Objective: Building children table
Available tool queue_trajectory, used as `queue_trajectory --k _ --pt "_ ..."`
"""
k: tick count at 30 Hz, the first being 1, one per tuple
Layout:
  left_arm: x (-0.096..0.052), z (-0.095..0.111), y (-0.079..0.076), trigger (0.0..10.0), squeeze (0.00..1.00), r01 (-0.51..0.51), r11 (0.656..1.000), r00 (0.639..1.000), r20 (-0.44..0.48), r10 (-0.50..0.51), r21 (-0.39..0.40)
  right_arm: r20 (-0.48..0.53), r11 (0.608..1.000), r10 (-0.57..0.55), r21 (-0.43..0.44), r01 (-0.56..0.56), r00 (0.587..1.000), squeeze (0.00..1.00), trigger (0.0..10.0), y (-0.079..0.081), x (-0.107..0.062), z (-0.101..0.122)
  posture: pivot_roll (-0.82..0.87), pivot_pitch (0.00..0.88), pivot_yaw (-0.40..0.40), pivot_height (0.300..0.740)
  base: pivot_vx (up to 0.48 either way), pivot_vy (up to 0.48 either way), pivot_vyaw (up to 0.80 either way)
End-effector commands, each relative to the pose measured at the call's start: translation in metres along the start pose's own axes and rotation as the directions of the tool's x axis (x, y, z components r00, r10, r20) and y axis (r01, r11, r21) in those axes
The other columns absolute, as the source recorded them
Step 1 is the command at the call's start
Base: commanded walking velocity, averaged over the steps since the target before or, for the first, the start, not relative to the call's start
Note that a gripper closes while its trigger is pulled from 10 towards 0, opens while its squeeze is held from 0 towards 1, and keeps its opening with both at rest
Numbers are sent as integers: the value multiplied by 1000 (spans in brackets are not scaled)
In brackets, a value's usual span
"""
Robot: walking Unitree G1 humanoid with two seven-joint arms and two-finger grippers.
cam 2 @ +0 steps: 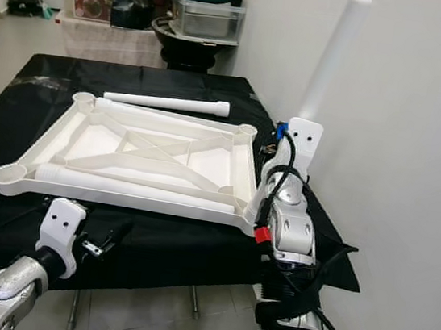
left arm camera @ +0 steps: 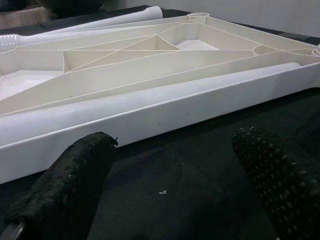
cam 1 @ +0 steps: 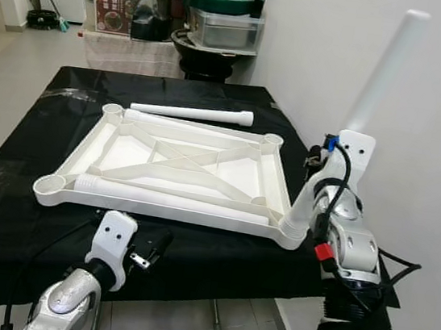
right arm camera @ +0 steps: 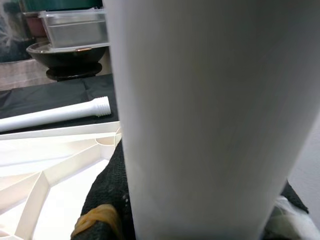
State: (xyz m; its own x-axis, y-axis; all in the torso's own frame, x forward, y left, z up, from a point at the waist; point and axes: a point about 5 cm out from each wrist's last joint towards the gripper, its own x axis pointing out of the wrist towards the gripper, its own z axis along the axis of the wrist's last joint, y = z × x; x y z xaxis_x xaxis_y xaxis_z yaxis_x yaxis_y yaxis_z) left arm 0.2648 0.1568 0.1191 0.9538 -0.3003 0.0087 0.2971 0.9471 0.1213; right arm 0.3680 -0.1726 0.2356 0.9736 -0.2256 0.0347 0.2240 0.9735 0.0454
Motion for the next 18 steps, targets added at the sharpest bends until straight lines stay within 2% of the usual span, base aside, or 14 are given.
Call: queue_trajectory --k 1,2,6,7,8,11,12,16,17,18 --pt "0 -5 -2 10000 0 1 1000 1000 -16 -1 1 -75 1000 5 -17 -7 997 0 7098 1 -1 -15 47 0 -65 740 0 0 0" --pt "0 -5 -2 10000 0 1 1000 1000 -16 -1 1 -75 1000 -4 -18 3 997 0 10000 1 -1 -15 47 0 -65 740 0 0 0" --pt "0 -5 -3 10000 0 1 1000 1000 -15 -1 -1 -46 1000 15 -16 -16 999 0 10000 1 -2 -11 43 0 -67 740 0 0 0" --pt "0 -5 -3 10000 0 1 1000 1000 -16 -1 -3 -44 1000 12 -24 -13 999 212 10000 -1 -2 -10 43 0 -67 740 0 0 0" --pt "0 -5 -3 10000 0 2 1000 1000 -16 -2 -4 -37 1000 11 -24 -12 999 118 10000 -2 -2 -8 42 0 -66 740 0 0 0" --pt "0 -5 -3 10000 0 2 1000 1000 -17 -2 -4 -27 1000 7 -26 -8 1000 129 10000 -3 -2 -5 42 0 -65 740 0 0 0" --pt "0 -5 -3 10000 0 3 1000 1000 -17 -3 -5 -13 1000 10 -27 -10 1000 16 10000 -4 -2 -3 41 0 -64 740 0 0 0" --pt "0 -5 -3 10000 0 5 1000 1000 -16 -5 -6 2 1000 13 -25 -13 1000 35 10000 -5 -2 0 39 0 -62 740 0 0 0" --pt "0 -5 -3 10000 0 6 1000 1000 -16 -6 -6 8 1000 13 -19 -13 1000 576 10000 -6 -2 0 38 0 -61 740 0 0 0" --pt "0 -5 -3 10000 0 6 1000 1000 -16 -6 -6 8 1000 13 -19 -13 1000 576 10000 -6 -2 0 38 0 -61 740 0 0 0"
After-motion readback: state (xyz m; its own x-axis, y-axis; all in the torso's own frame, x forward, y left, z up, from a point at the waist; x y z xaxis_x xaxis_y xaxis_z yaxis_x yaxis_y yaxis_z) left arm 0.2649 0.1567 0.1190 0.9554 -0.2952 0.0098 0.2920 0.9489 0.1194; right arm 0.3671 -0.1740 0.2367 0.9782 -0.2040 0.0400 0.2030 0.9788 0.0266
